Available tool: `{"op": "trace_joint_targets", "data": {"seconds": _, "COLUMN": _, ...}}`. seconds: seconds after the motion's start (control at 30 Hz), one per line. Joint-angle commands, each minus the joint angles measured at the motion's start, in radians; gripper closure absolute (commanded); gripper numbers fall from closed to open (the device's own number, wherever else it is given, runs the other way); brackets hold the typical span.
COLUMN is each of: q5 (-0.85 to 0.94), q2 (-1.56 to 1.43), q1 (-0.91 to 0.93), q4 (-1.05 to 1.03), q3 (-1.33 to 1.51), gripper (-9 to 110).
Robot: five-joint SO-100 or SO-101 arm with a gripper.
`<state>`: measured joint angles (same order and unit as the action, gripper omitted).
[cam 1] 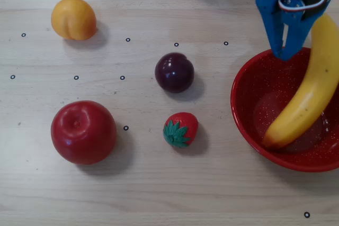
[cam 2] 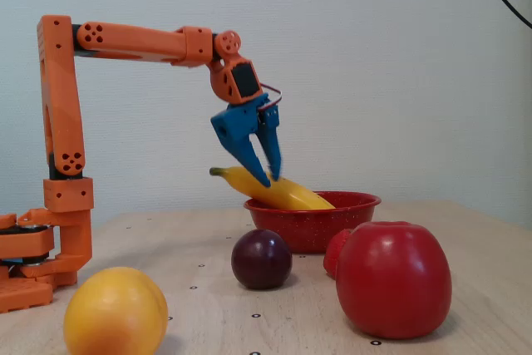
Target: Put the banana in the red bowl.
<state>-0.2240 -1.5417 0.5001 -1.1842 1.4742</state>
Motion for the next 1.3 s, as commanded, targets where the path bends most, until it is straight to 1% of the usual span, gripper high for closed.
{"op": "trace_joint_targets", "data": {"seconds": 0.0, "q5": 0.049, "q2": -0.115, "q1": -0.058, "q4": -0.031, "q3": -0.127, "gripper": 101}}
{"op": "trace_joint_targets", "data": {"seconds": 0.23, "q5": 0.089, "q2": -0.181, "q1": -0.166, "q4": -0.083, "q3": -0.152, "gripper": 101}}
{"op": "trace_joint_targets", "data": {"seconds": 0.43, "q5": 0.098, "q2": -0.368, "q1": -0.279, "q4": -0.015, "q3": 0.034, "gripper": 101}}
{"op": "trace_joint_targets", "data": {"seconds": 0.83, "q5": 0.092, "q2": -0.778, "q1": -0.522, "q4": 0.164, "q3": 0.561, "gripper": 101}}
{"op": "trace_joint_targets", "data": {"seconds": 0.93, "q5": 0.077, "q2": -0.914, "q1": -0.563, "q4": 0.252, "q3": 0.75, "gripper": 101}}
{"op": "trace_joint_targets", "data": {"seconds": 1.03, "q5": 0.051, "q2": -1.072, "q1": -0.584, "q4": 0.328, "q3": 0.948, "gripper": 101}}
{"op": "trace_joint_targets", "data": {"seconds": 1.27, "q5": 0.021, "q2": -1.321, "q1": -0.595, "q4": 0.368, "q3": 1.255, "gripper": 101}}
